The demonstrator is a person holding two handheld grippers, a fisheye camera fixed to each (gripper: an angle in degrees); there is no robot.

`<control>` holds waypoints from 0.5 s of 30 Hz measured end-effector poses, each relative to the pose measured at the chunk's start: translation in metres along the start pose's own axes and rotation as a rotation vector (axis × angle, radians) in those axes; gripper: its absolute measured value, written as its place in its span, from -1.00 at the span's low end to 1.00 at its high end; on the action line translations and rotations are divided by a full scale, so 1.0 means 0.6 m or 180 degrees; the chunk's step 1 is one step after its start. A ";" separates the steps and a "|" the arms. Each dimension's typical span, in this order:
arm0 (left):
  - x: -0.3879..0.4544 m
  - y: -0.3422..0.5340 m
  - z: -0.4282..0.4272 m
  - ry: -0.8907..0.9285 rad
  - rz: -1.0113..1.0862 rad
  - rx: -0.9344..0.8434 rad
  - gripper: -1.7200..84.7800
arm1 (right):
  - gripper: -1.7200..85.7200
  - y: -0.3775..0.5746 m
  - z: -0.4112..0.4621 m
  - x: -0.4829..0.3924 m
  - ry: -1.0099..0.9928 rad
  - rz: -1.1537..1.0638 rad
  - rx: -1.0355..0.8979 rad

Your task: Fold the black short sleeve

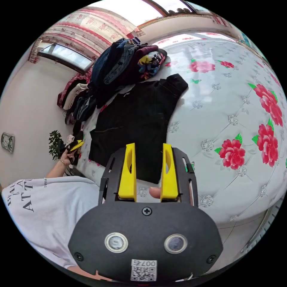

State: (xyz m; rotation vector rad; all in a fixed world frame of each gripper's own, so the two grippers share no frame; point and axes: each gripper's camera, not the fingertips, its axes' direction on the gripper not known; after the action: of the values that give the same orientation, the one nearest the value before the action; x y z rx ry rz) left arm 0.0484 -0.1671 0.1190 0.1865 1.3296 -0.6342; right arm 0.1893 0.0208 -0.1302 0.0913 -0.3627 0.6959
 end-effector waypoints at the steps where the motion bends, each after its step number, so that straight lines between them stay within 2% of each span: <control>1: -0.003 0.025 0.016 0.0001 0.0046 -0.0131 -0.72 | -0.77 0.022 0.021 0.001 0.0105 -0.0032 -0.0129; 6: 0.012 0.074 0.060 -0.0255 0.0269 -0.0383 -0.75 | -0.81 0.066 0.073 -0.006 0.0439 -0.0212 -0.0368; 10: 0.029 0.058 0.083 -0.0631 0.0488 -0.0530 -0.87 | -0.92 0.074 0.095 -0.007 0.0740 -0.0262 -0.0542; 12: 0.035 0.048 0.067 -0.0392 0.0726 -0.0573 -0.94 | -0.94 0.072 0.075 -0.005 0.0662 -0.0348 -0.0508; 15: 0.050 0.036 -0.031 0.0216 0.0970 -0.0296 -0.97 | -0.96 0.070 -0.032 0.007 0.0049 -0.0326 0.0002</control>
State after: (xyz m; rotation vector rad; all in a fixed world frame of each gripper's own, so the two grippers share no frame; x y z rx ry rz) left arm 0.0473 -0.1504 0.0812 0.3301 1.3586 -0.3102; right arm 0.1710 0.0594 -0.1484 0.1042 -0.3407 0.5951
